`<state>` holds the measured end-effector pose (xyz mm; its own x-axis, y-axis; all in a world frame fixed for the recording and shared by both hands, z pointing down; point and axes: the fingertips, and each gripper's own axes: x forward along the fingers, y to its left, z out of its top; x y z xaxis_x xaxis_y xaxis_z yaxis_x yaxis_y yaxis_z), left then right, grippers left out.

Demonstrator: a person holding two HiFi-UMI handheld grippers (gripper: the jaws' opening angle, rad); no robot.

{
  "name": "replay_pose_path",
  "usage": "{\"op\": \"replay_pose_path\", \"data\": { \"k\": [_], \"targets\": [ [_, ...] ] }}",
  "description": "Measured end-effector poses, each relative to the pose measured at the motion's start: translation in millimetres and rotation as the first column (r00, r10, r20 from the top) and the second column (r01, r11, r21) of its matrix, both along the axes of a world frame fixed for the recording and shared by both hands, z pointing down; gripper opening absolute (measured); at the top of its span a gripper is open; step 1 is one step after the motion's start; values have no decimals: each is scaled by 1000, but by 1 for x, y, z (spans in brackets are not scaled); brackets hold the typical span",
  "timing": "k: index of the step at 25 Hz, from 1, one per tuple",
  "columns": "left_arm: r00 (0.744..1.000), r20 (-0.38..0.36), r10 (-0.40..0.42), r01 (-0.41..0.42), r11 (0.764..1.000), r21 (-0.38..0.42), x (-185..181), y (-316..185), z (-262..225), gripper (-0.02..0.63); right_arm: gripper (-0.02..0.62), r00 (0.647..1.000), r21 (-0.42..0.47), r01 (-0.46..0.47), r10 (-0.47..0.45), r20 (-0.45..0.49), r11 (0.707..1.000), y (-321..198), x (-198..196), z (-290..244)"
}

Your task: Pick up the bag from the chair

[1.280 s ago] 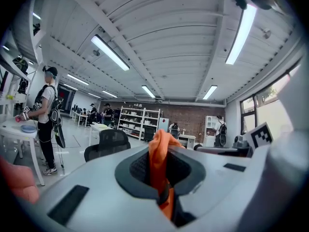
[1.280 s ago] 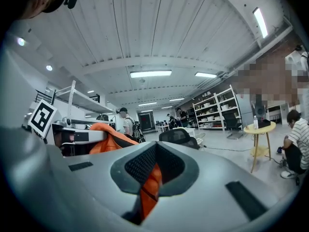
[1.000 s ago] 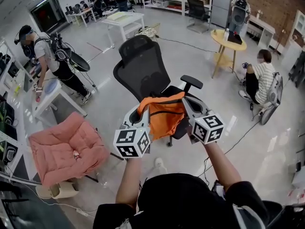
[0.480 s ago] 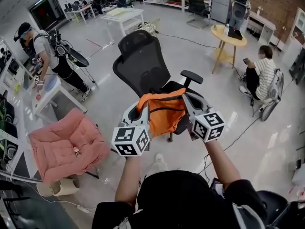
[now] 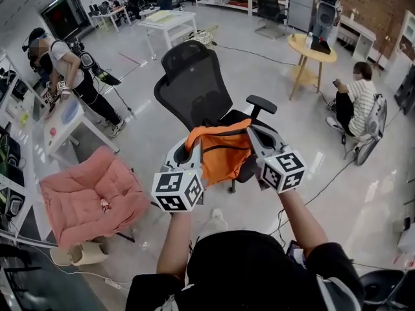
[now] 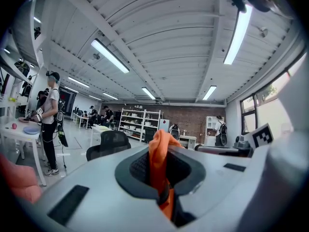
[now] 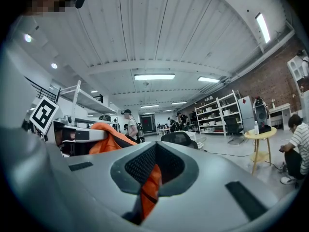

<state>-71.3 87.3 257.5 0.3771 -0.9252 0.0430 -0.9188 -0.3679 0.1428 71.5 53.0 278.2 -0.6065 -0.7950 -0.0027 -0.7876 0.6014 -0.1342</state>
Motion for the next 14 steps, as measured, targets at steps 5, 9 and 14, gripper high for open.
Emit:
{"op": "replay_pose_path", "data": {
  "k": [5, 9, 14],
  "targets": [
    [1000, -6, -4, 4, 1000, -2, 0, -1, 2, 20, 2, 1000, -4, 6, -6, -1, 1000, -2, -1, 3],
    [1000, -1, -4, 4, 1000, -5, -1, -2, 6, 20, 1, 1000, 0, 13, -13, -8, 1000, -2, -2, 6],
    [1000, 3, 2, -2, 1000, 4, 3, -3, 6, 20, 2, 1000, -7, 12, -12, -2, 1000, -3, -1, 9]
  ]
}}
